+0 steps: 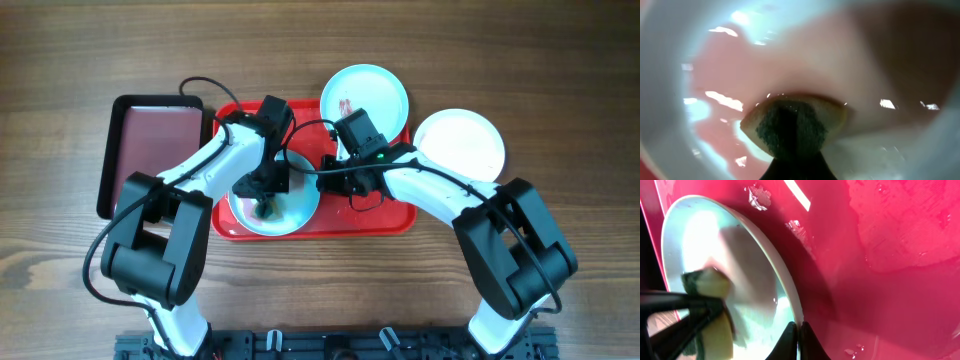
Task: Clean dirty plates on tray and stack at the side
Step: 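Scrub the light-blue plate with the sponge in left gripper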
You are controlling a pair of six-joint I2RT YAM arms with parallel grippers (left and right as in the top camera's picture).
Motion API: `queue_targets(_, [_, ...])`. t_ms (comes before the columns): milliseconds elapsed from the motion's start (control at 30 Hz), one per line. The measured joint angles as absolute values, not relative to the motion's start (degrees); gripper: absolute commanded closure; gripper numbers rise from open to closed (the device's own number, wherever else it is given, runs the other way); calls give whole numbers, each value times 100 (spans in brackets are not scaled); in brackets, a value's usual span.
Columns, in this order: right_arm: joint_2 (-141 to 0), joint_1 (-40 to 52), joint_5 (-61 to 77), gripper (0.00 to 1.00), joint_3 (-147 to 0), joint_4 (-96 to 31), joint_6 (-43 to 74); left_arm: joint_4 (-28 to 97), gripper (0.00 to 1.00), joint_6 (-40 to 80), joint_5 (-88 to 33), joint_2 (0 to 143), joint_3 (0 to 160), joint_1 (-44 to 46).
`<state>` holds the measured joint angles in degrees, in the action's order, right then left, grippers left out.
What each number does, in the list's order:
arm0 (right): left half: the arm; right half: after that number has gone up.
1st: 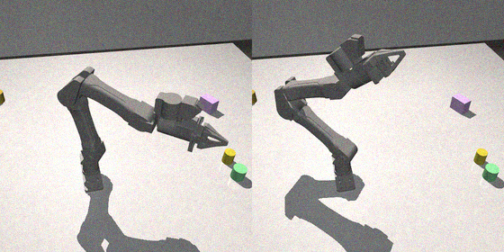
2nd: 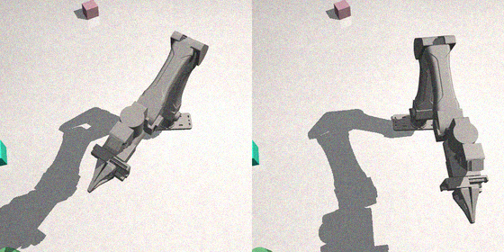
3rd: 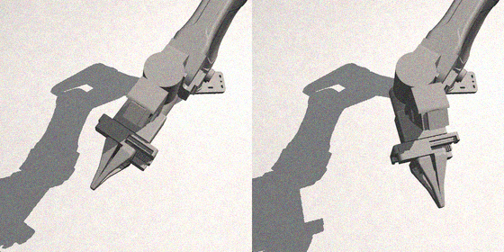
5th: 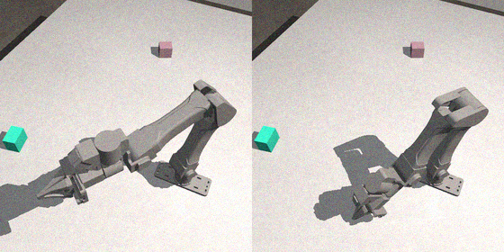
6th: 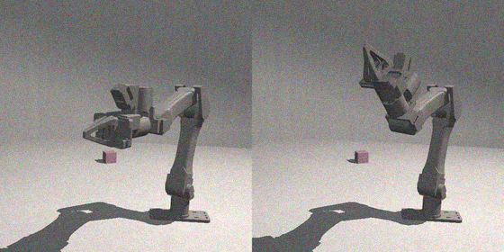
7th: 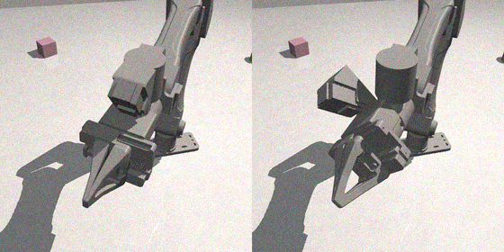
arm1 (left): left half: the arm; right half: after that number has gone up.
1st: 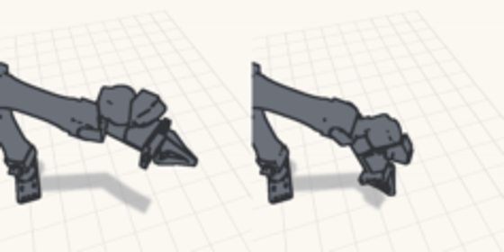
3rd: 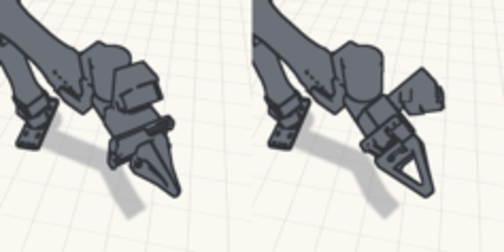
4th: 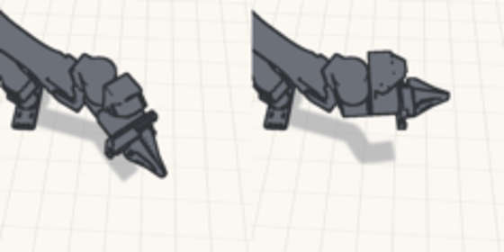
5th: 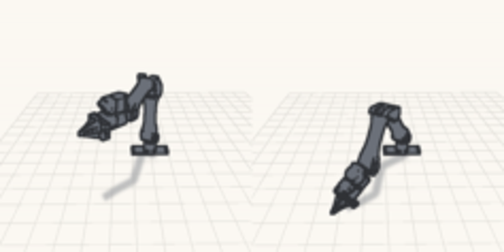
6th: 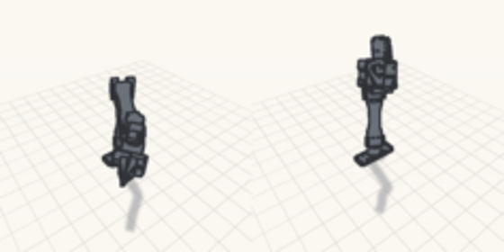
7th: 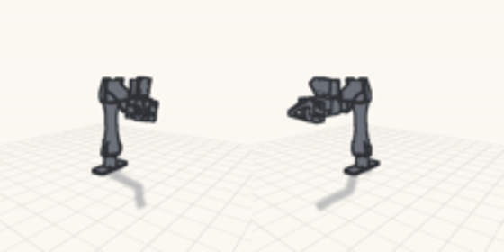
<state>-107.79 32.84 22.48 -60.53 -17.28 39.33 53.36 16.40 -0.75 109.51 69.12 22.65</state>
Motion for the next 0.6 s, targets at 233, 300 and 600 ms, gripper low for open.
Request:
queue_targets(233, [-10779,3284,2248,96,-6053,-1730,3911,4980,96,377,-1264,10951,6831,2265])
queue_targets(300, [-10779,3291,2268,96,-6053,-1721,3913,4923,96,720,-784,10949,6842,2327])
queue_targets(600, [-10779,3323,2401,95,-6058,-1664,3913,4921,96,3518,-51,10916,6842,2443])
